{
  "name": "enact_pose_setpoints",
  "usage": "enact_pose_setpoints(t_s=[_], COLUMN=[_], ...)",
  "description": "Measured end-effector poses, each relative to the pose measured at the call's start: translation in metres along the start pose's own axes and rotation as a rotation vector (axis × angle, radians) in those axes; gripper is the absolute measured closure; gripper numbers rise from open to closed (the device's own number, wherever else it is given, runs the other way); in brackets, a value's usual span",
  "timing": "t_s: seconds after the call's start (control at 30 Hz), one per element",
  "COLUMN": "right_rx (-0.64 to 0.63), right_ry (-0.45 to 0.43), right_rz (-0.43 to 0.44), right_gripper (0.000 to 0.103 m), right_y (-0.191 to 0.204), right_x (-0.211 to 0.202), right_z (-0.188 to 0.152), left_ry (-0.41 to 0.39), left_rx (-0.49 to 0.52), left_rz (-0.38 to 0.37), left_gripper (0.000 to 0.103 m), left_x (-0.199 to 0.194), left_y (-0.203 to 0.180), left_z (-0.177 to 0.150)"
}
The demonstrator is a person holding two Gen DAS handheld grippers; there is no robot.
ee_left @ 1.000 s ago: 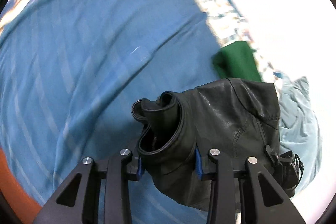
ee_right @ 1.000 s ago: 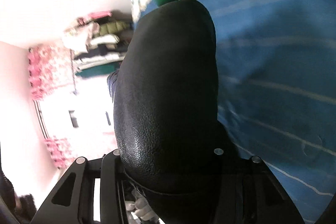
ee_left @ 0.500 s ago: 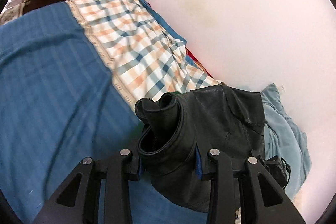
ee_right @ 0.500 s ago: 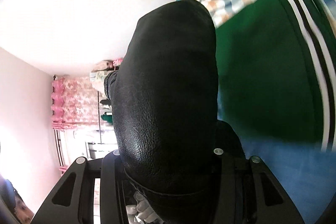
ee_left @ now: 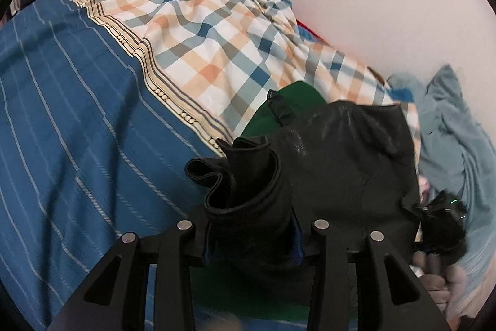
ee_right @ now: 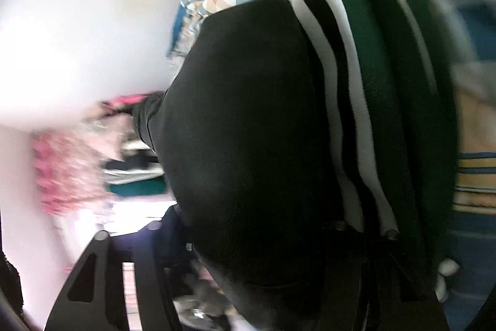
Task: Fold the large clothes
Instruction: 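Lift the folded jacket with both tools and place it on the green garment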
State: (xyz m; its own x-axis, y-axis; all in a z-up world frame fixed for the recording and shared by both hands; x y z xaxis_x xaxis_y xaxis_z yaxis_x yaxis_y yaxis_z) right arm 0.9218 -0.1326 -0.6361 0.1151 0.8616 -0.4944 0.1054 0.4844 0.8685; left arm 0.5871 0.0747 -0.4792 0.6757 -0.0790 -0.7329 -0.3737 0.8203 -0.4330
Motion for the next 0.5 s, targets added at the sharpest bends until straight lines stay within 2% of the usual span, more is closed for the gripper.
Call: enact_pose_setpoints(t_s=[0.03,0.07,0.1,0.13,0.17,0.2,0.23,0.27,0.33,0.4,0.47,0.5], right_rx=[-0.064,-0.103,-0.164,-0.231,-0.272,-0.324,-0.373,-0.399,-0.474,-0.51,-0.517,-0.515], right_ry=[-0.03,-0.052,-0.089,-0.137,-0.164,-0.194,-0.218,-0.231,-0.256,-0.273,-0.286,-0.297], right_rz=[-0.101,-0.153,-0.264,-0.393,-0.471,-0.573,-0.681,-0.739,-0.889,-0.961,-0.996,-1.022], right_gripper=[0.02,0.018,0.016,0.012,0.01,0.01,0.009,0.009,0.009,0.008,0.008,0.008], right_y=[0.011,0.015,0.024,0.034,0.04,0.049,0.058,0.067,0.083,0.093,0.087,0.098], right_x=[-0.007,-0.015,-0.023,-0.031,-0.035,-0.038,-0.04,-0.039,-0.037,-0.044,-0.091,-0.097], right_z=[-0.006,-0.012,-0.02,-0.029,-0.037,-0.05,-0.068,-0.074,-0.112,-0.145,-0.159,-0.172], left_ry=[0.001,-0.006,-0.012,-0.014,-0.025,-0.043,-0.053,-0.057,-0.05,-0.037,-0.04,-0.039], left_rx=[0.021,0.062,0.094,0.132,0.177,0.223,0.261,0.306,0.353,0.397,0.439,0.459], left_rz=[0.014,0.038,0.069,0.107,0.15,0.183,0.214,0.254,0.29,0.316,0.326,0.316], left_gripper=[0.064,0.063,0.048,0.023,0.013,0.008,0.007,0.007,0.007,0.007,0.006,0.005], left_x=[-0.001,-0.007,-0.007,-0.01,-0.015,-0.021,-0.027,-0.035,-0.046,-0.062,-0.083,-0.097], left_y=[-0.002,-0.007,-0.01,-0.015,-0.021,-0.026,-0.031,-0.037,-0.043,-0.05,-0.058,-0.063], left_z=[0.0,0.001,0.002,0.002,0.002,0.002,0.003,0.003,0.001,-0.002,-0.006,-0.009])
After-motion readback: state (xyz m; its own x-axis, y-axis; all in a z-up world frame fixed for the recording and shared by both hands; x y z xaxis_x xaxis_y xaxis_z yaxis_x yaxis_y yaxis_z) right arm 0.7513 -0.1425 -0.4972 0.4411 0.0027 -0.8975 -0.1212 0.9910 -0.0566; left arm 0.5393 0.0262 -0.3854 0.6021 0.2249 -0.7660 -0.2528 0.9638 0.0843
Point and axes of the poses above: each gripper's, at about its wrist camera, not at the fingertips, and x roughly the way its jaws point, y to its left, z to its top, the point moved 2 cm from there along x, roughly the way its jaws point, and after that the axes turned 8 degrees about -y, right-handed, at the moved point
